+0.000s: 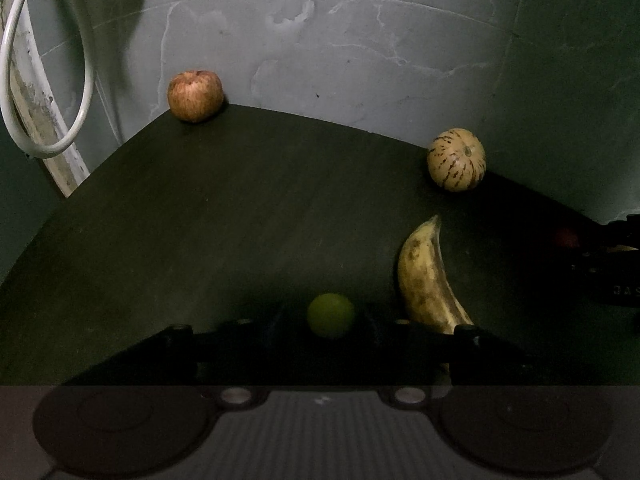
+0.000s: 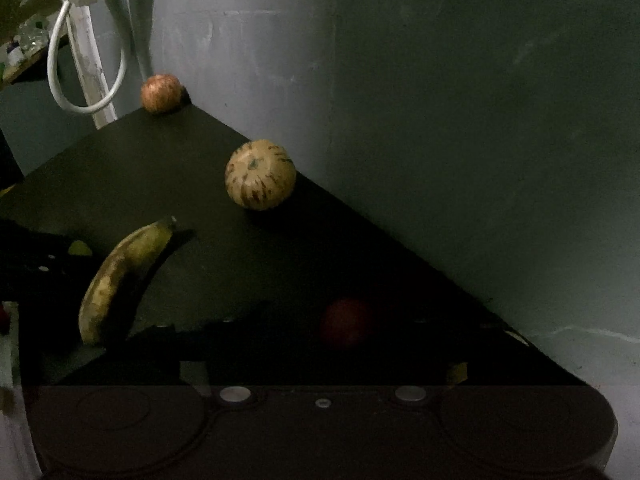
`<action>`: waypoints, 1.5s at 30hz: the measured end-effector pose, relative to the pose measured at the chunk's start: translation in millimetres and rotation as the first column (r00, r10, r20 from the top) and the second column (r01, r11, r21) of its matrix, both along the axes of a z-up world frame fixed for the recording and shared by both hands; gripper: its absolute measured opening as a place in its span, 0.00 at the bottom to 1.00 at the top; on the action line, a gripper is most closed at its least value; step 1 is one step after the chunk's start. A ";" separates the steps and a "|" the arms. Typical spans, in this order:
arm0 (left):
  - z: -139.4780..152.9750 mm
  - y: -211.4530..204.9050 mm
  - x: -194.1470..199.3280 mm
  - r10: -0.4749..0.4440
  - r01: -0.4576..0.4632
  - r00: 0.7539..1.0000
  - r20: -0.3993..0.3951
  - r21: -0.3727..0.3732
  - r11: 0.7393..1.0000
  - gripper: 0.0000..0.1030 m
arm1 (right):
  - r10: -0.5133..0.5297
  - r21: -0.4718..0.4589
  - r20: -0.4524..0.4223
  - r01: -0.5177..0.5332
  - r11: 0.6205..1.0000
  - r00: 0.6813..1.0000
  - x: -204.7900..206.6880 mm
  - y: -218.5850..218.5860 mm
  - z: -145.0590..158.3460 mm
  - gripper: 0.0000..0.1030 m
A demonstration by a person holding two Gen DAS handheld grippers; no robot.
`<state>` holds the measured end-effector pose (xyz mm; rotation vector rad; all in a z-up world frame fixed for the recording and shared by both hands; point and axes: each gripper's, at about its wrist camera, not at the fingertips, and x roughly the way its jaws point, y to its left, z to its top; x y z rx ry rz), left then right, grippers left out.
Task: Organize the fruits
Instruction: 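Grasp a green grape with the left tool while the right tool grasps a red tomato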
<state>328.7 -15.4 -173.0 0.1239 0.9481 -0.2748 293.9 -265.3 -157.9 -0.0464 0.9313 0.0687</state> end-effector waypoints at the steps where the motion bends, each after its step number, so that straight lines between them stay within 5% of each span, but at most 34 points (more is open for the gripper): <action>1: 0.1 0.3 -0.1 -0.002 0.002 1.000 0.001 0.002 1.000 0.38 | -0.003 0.001 -0.001 0.003 1.000 1.000 0.1 0.0 -0.7 0.51; 7: 1.7 -1.0 -1.1 -0.011 0.011 1.000 0.010 0.017 1.000 0.34 | -0.010 -0.003 -0.009 0.010 1.000 1.000 0.6 -1.6 -4.3 0.42; 10: 2.7 -4.3 -1.8 -0.031 0.031 0.999 0.018 0.032 0.999 0.27 | -0.012 -0.007 -0.005 0.012 1.000 1.000 1.9 -1.3 -4.8 0.29; 22: 16.6 -5.1 -5.8 -0.014 0.013 0.999 0.036 0.023 1.000 0.24 | 0.004 0.035 0.025 -0.005 0.999 1.000 -8.2 6.3 13.7 0.28; 45: 100.4 0.6 -77.8 0.086 -0.077 0.977 0.193 -0.054 0.996 0.24 | 0.159 0.123 0.223 -0.190 0.974 0.962 -76.2 40.6 128.4 0.28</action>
